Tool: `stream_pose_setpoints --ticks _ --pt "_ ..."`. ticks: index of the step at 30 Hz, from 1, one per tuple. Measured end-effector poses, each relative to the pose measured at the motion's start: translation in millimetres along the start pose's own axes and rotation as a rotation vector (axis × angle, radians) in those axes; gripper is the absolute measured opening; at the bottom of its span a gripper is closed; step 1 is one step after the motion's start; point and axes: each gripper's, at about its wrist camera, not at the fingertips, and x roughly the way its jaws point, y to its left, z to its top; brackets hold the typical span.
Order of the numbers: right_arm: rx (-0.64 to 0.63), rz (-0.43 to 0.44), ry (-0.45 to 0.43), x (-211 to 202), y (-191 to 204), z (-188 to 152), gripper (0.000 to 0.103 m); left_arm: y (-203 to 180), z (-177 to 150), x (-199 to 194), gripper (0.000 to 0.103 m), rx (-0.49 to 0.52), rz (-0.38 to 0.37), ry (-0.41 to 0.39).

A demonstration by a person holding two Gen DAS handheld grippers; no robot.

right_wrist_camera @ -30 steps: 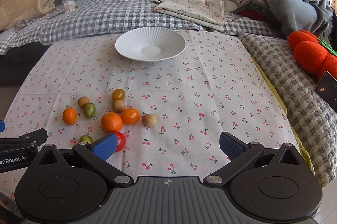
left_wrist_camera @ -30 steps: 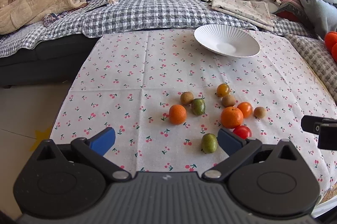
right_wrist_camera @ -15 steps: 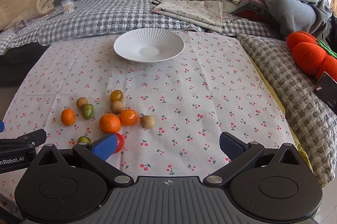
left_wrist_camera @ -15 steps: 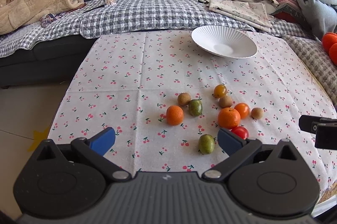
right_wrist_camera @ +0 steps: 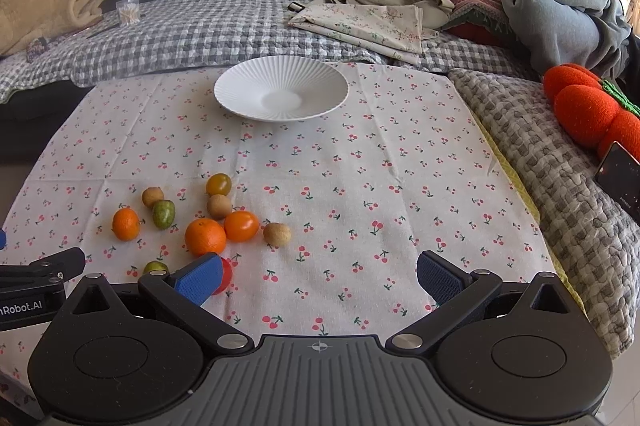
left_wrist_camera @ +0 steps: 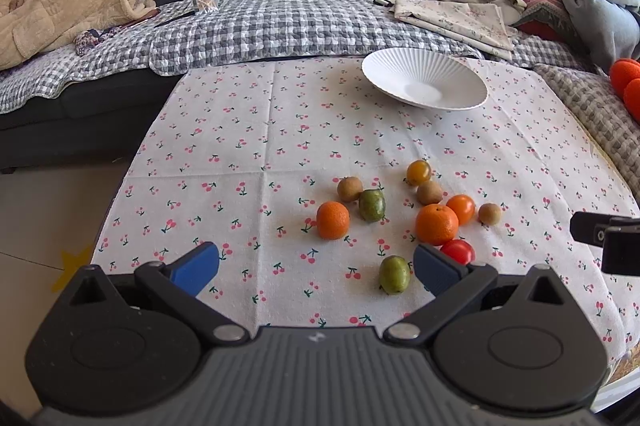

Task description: Organize fruits

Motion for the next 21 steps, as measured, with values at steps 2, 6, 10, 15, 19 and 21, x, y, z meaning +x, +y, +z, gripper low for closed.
stream_pose_setpoints --ticks 2,6,10,15,19,21 --pt "0.010 0.008 -0.003 0 -1 1 0.103 2 0 1 0.103 -0.006 0.001 0.000" --pt "0.027 0.031 -0.005 1 -3 2 0.103 6 2 3 0.103 -0.022 0.000 -0.001" --pt "0.023 0.035 -0.015 2 -3 4 0.103 7 1 5 0.102 -0.026 0.012 -0.004" --pt "0.018 0.049 -0.025 4 -3 5 0.103 11 2 9 0.102 -0.025 0.026 -0.006" --pt "0.002 0.057 -0.037 7 -2 7 0.102 16 3 13 0.101 -0.027 0.038 0.003" --pt "-0.004 0.060 -0.038 9 -1 9 0.102 21 5 16 0.100 -0.036 0.043 0.006"
